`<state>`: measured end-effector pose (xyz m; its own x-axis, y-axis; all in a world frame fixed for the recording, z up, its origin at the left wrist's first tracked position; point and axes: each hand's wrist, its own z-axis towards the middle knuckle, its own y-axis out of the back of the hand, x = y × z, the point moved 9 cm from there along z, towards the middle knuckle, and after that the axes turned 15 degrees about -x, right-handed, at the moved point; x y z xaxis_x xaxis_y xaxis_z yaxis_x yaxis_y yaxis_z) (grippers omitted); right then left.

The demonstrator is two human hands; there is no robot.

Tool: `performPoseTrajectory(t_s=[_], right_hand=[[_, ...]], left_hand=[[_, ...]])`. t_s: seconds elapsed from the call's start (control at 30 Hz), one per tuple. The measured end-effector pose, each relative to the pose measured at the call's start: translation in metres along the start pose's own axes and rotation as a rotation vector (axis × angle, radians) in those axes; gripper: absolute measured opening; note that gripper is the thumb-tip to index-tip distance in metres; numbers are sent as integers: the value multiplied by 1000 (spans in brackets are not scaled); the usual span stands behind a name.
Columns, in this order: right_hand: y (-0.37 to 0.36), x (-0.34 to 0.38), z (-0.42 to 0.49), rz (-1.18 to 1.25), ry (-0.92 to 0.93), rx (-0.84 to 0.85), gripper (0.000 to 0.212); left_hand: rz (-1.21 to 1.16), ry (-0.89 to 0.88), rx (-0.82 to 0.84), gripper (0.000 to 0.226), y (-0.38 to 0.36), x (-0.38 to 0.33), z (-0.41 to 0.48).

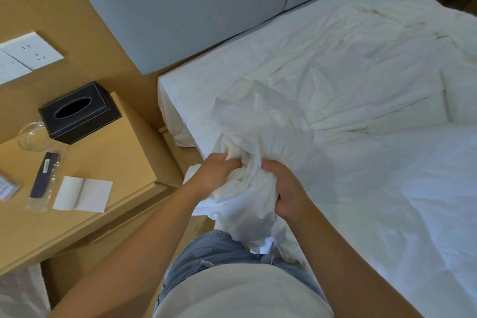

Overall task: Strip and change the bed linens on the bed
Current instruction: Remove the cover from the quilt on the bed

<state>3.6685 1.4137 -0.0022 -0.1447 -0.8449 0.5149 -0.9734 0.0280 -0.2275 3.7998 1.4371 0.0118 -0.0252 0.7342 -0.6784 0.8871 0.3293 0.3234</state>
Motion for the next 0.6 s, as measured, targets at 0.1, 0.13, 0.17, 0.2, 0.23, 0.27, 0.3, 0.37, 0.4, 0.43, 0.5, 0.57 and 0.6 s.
performPoseTrajectory(t_s=[0.1, 0.13, 0.17, 0.2, 0.23, 0.27, 0.3, 0.37, 0.4, 0.43, 0.5, 0.57, 0.6], right_hand=[[17, 6, 4, 90, 30, -55, 19], [27, 5, 5, 151, 26, -70, 20], [38, 3, 5, 209, 16, -96, 22], [52, -1, 5, 255, 4, -129, 23], [65, -4, 6, 287, -7, -164, 25], [76, -6, 6, 299, -12, -192, 26], [84, -6, 7, 291, -11, -222, 25], [96, 1, 8, 222, 18, -303, 23], [100, 4, 9, 174, 34, -346, 25], [102, 7, 10, 136, 45, -377, 27], [102, 4, 12, 131, 32, -397, 26], [96, -2, 12, 179, -8, -341, 18], [89, -2, 10, 219, -20, -282, 18]], left_hand=[[-169, 44, -5, 21, 2, -5, 2], [-242, 71, 1, 16, 3, -8, 5], [-316, 93, 19, 11, 4, -11, 7], [-378, 101, 53, 10, 4, -16, 9], [-424, 89, 98, 10, 2, -23, 10], [-448, 73, 146, 11, 0, -29, 10], [-435, 59, 186, 11, -3, -33, 8], [-240, -1, 225, 13, -7, -38, 6], [-80, -46, 211, 20, -6, -38, 7], [65, -85, 184, 23, -4, -38, 9], [200, -119, 164, 22, 0, -37, 12], [197, -112, 191, 22, -3, -33, 11], [204, -102, 202, 21, -5, -31, 9]])
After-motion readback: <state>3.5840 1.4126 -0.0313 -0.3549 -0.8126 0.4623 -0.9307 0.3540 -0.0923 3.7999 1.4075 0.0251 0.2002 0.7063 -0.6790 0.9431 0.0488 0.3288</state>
